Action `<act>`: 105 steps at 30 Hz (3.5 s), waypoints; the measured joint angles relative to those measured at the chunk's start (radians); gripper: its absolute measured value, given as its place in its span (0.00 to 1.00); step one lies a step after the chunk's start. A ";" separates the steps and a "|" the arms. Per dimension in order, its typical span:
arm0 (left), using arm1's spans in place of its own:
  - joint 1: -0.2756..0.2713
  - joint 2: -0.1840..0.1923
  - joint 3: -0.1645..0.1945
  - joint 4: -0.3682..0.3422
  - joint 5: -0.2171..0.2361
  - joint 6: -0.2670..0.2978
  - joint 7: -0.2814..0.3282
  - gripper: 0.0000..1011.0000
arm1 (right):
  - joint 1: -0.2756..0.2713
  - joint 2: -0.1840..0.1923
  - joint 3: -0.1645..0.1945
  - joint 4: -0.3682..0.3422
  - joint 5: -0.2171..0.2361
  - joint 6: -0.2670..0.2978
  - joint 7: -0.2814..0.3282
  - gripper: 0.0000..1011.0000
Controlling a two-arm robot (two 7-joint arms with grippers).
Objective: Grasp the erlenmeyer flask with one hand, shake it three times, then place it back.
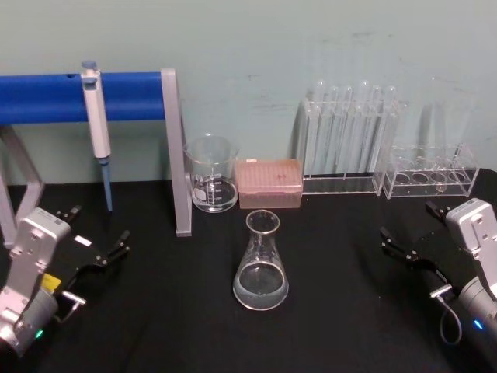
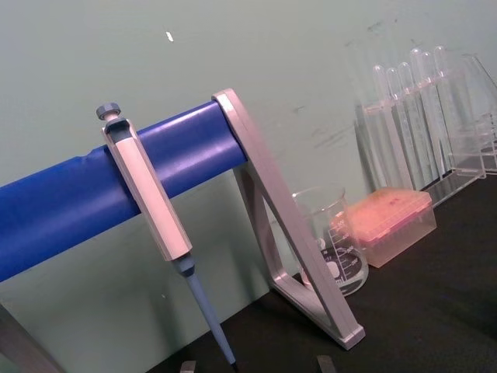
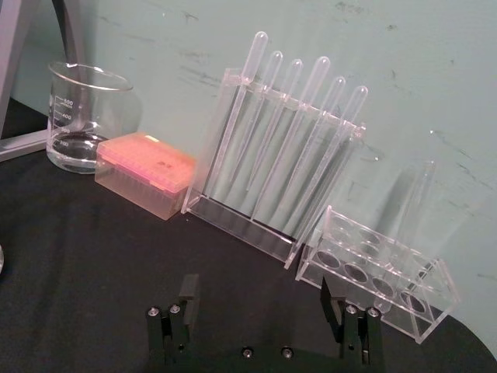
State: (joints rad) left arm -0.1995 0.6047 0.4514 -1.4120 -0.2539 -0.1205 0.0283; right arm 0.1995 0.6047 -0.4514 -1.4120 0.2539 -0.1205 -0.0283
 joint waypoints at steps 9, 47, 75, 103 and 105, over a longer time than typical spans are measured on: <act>0.000 0.000 0.000 0.000 0.000 0.000 0.000 0.99 | 0.000 0.000 0.000 0.000 0.000 0.000 0.000 0.99; 0.000 0.000 0.000 0.000 0.000 0.000 0.000 0.99 | -0.127 0.076 0.067 -0.138 0.110 -0.117 0.268 0.99; 0.000 0.000 0.000 0.000 0.000 0.000 0.000 0.99 | -0.025 -0.058 0.024 -0.039 0.149 -0.154 0.518 0.99; 0.000 0.000 0.000 0.000 0.000 0.000 0.000 0.99 | 0.142 -0.198 -0.001 0.179 0.136 -0.144 0.684 0.99; 0.000 0.000 0.000 0.000 0.000 0.000 0.000 0.99 | 0.153 -0.207 -0.004 0.193 0.140 -0.145 0.695 0.99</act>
State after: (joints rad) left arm -0.1995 0.6047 0.4514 -1.4120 -0.2539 -0.1205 0.0283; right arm 0.3521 0.3977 -0.4550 -1.2192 0.3936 -0.2658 0.6663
